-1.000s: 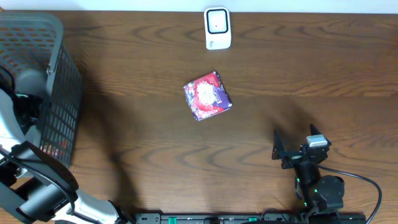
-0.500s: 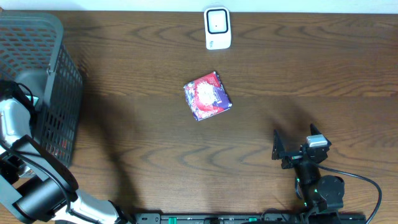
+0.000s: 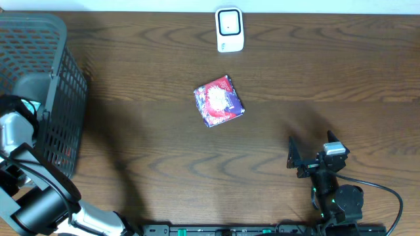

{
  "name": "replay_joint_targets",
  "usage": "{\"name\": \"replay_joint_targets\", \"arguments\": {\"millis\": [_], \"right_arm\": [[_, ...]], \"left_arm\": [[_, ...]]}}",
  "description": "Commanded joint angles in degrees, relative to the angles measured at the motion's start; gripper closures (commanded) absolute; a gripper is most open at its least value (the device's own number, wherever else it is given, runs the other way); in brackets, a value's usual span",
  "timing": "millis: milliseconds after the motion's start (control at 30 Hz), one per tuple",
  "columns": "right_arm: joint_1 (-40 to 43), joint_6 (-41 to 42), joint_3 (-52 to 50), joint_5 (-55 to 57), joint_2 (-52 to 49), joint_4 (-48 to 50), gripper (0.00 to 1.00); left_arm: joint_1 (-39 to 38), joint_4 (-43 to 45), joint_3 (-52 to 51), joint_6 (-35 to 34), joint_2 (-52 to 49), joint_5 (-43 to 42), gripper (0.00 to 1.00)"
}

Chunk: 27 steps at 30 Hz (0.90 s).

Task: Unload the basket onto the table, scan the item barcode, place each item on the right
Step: 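Reach the left gripper back into the basket toward the red chocolate bar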

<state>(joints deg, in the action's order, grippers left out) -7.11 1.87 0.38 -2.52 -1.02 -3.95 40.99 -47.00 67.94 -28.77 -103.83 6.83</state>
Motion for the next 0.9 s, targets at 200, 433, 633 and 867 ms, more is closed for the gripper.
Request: {"name": "replay_joint_targets", "arguments": {"millis": [200,433,633,867], "right_arm": [[-0.39,-0.68,-0.07,0.52,0.2,-0.17,0.01],[-0.39,-0.68,-0.07,0.52,0.2,-0.15,0.01],[-0.39,-0.68,-0.07,0.52,0.2,-0.17,0.01],[-0.39,-0.68,-0.07,0.52,0.2,-0.17,0.01]], "left_arm": [[0.72,-0.39,-1.03,-0.04,-0.09,-6.43,0.93],[0.72,0.92,4.52,0.61,7.06,-20.02,0.93],[0.72,7.56,6.45,0.57,19.85,-24.2,0.93],[0.61,13.33,6.45,-3.48,34.01,-30.18,0.93]]}}
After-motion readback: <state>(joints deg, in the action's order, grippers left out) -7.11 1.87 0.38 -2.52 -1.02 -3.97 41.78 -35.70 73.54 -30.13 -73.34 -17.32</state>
